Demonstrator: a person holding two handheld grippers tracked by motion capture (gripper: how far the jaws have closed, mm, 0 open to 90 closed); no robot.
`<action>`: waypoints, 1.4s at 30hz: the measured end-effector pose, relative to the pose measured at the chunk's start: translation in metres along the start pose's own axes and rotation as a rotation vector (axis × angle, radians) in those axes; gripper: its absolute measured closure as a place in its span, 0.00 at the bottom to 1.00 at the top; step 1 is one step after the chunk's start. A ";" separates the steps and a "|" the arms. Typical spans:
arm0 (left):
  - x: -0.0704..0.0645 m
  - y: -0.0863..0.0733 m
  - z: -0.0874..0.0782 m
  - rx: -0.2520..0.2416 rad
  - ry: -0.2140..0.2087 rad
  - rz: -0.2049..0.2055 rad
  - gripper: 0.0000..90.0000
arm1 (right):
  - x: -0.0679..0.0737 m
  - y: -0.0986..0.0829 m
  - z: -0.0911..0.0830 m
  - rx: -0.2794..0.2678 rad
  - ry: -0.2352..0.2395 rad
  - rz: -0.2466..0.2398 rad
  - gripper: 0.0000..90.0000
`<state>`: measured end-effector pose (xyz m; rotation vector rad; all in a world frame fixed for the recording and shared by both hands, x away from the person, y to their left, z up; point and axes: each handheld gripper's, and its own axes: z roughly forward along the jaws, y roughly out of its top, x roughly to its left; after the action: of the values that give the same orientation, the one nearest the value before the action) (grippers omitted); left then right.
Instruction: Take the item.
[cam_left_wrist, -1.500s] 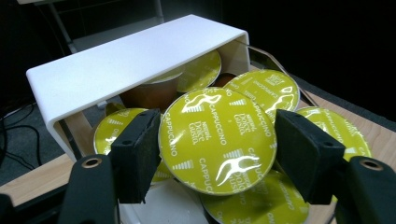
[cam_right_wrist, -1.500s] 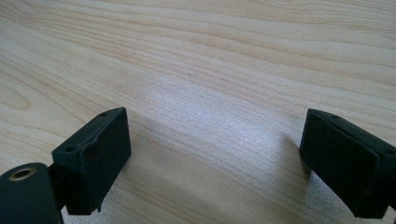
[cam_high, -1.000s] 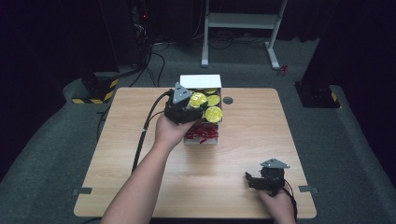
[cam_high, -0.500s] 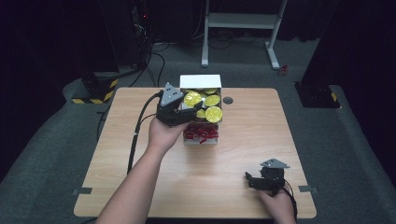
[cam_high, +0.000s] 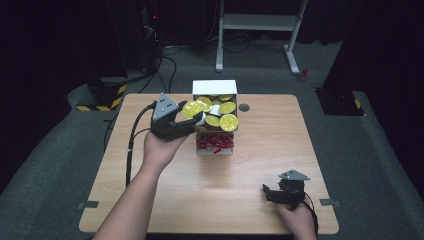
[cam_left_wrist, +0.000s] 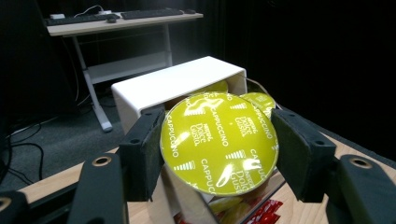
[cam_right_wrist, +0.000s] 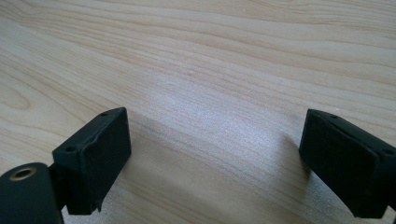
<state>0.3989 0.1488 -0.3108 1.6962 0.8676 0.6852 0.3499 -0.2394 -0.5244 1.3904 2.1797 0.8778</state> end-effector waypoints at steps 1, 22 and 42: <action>0.001 -0.001 -0.002 0.002 0.001 0.002 0.42 | 0.000 0.000 0.000 0.000 0.000 0.000 0.10; 0.023 -0.036 -0.027 0.032 0.037 -0.028 0.42 | 0.000 0.000 0.000 0.000 0.000 0.000 0.10; 0.044 -0.079 -0.035 0.085 0.068 -0.065 0.42 | 0.000 0.000 0.000 0.000 0.000 0.000 0.10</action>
<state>0.3796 0.2172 -0.3765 1.7203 1.0081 0.6732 0.3498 -0.2393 -0.5244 1.3909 2.1795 0.8778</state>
